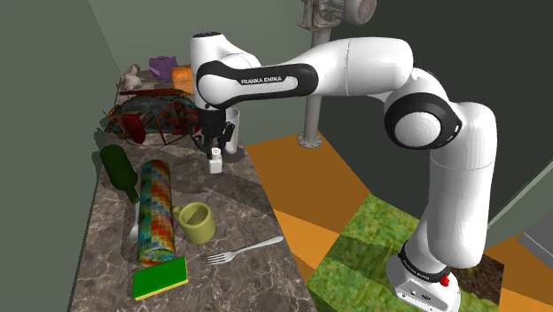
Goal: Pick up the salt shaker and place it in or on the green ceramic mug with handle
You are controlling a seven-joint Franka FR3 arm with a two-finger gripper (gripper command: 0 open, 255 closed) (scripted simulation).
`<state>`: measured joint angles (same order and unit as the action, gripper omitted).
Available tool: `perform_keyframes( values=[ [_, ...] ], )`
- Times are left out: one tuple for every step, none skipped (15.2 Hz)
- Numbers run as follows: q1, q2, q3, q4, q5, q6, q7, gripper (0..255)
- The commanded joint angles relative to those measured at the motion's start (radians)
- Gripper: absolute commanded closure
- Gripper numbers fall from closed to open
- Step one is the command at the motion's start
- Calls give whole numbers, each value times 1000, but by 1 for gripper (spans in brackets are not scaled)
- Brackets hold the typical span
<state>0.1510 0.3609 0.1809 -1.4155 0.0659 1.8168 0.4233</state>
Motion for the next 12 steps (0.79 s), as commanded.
perform_keyframes(
  values=[
    [0,-3,0,23,0,-26,2,255],
    [0,-2,0,37,0,-40,4,255],
    [1,-1,1,53,-1,-54,5,255],
    [1,1,1,68,-1,-68,7,255],
    [2,2,1,84,-2,-82,8,255],
    [2,3,1,93,-2,-89,9,255],
    [18,13,7,115,-7,-100,31,255],
    [34,24,12,139,-12,-111,52,255],
    [51,37,18,165,-18,-122,74,255],
    [68,51,23,194,-24,-135,96,255],
    [85,66,28,226,-30,-149,118,255],
    [104,84,32,261,-36,-164,139,255]
  ],
)
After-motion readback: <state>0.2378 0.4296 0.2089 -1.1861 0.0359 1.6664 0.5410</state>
